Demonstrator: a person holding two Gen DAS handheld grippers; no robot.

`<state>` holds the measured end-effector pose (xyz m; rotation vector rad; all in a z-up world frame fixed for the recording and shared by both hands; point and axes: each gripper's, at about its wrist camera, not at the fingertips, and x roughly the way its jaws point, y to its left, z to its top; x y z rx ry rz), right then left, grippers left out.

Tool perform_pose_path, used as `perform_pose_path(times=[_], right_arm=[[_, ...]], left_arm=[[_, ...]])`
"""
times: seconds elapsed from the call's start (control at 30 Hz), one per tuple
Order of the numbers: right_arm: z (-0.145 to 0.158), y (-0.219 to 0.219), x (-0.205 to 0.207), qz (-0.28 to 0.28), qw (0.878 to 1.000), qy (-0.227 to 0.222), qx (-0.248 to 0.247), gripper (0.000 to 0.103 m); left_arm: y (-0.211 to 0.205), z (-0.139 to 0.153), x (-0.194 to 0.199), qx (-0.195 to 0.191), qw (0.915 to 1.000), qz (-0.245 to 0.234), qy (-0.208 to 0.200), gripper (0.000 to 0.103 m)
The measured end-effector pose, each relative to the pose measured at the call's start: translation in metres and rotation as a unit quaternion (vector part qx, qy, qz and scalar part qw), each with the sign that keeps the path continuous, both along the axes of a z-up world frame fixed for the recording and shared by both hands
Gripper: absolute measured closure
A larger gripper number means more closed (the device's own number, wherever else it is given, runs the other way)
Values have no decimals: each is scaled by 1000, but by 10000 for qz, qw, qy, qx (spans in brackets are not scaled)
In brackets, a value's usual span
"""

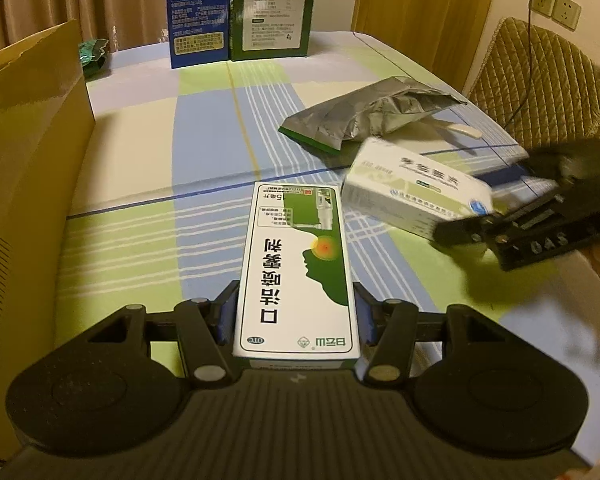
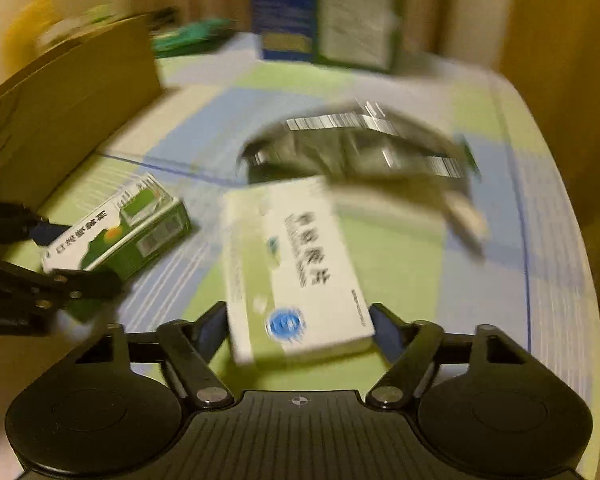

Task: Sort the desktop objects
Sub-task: 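Hold the lozenge box in the left gripper while the right gripper grasps the white Mecobalamin box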

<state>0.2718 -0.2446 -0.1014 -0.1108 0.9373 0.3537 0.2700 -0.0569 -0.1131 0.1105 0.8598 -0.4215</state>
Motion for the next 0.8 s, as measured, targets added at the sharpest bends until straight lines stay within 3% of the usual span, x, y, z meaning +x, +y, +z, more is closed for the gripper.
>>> perform_pose_path(times=[0.1, 0.17, 0.23, 0.33, 0.7, 0.8], right_arm=[[3, 7, -30, -57, 9997, 40, 233, 32], [5, 10, -40, -2, 9996, -169, 209, 30], [7, 13, -40, -22, 9989, -461, 61, 24], [7, 9, -33, -223, 9975, -633, 211, 20], [-9, 23, -16, -229, 9974, -682, 99, 20], [-11, 24, -12, -270, 9974, -668, 78, 24]], left_arm=[[-3, 0, -3, 37, 10000, -56, 9, 51], [-4, -1, -5, 53, 10000, -77, -5, 51], [-4, -1, -5, 46, 10000, -74, -11, 51], [-4, -1, -3, 16, 10000, -47, -10, 51], [-10, -4, 2, 81, 9998, -53, -147, 52], [-12, -4, 3, 136, 9997, -81, -180, 52]])
